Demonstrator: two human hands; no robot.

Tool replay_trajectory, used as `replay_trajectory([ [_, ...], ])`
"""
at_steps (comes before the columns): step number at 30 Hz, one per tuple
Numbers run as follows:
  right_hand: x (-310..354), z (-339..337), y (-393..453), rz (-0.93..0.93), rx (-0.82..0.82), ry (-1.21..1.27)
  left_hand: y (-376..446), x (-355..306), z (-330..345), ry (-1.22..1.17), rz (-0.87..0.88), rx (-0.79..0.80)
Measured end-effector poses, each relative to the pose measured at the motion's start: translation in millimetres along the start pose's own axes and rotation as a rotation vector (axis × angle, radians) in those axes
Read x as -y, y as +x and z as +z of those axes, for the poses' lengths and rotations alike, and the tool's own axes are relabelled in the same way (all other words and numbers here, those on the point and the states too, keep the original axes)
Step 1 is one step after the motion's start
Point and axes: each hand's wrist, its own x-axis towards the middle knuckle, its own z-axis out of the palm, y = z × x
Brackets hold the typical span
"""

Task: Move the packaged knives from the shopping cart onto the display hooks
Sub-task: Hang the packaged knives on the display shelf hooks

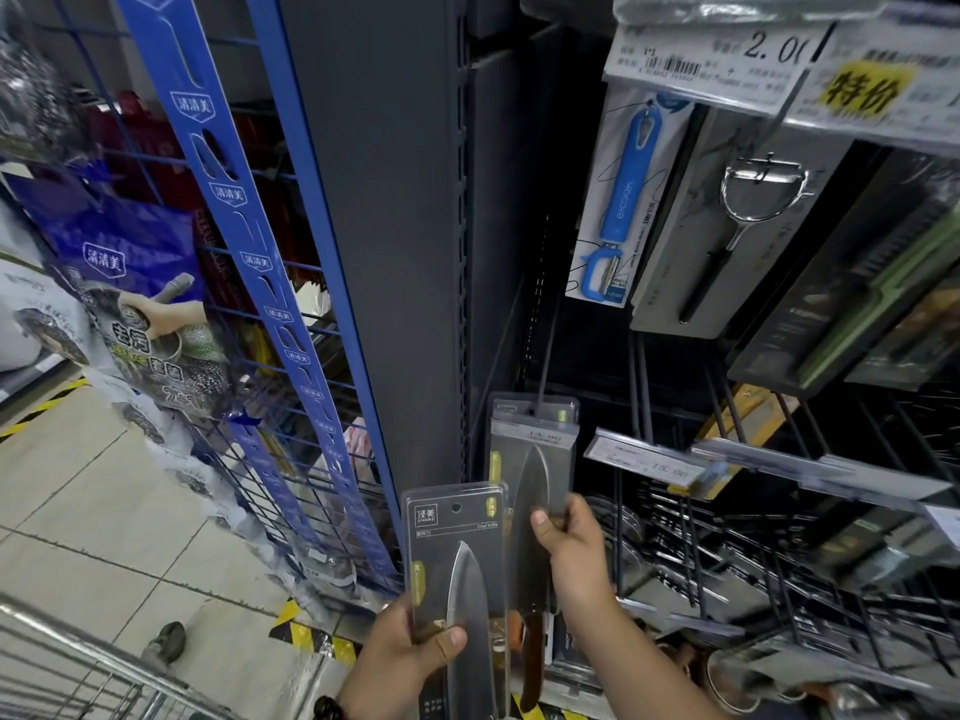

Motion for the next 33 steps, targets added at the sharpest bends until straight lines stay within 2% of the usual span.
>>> replay_trajectory([
  [12, -5.6, -0.7, 6.6, 0.004, -0.122, -0.058, -0.5, 5.5, -3.2, -0.058, -0.038, 0.010],
  [25, 28.7, 10.2, 75.8, 0.151, -0.032, -0.131, 0.1, 0.0, -1.0, 0.080, -0.059, 0.004],
  [29, 33.4, 5.4, 93.7, 0.249, -0.045, -0.298, 0.9, -6.9, 4.2, 0.115, -0.026, 0.042],
  [33, 28.0, -4.3, 94.6, 0.204, -0.141, -0.364, 6.3, -12.1, 12.2, 0.158, -0.022, 0.062],
])
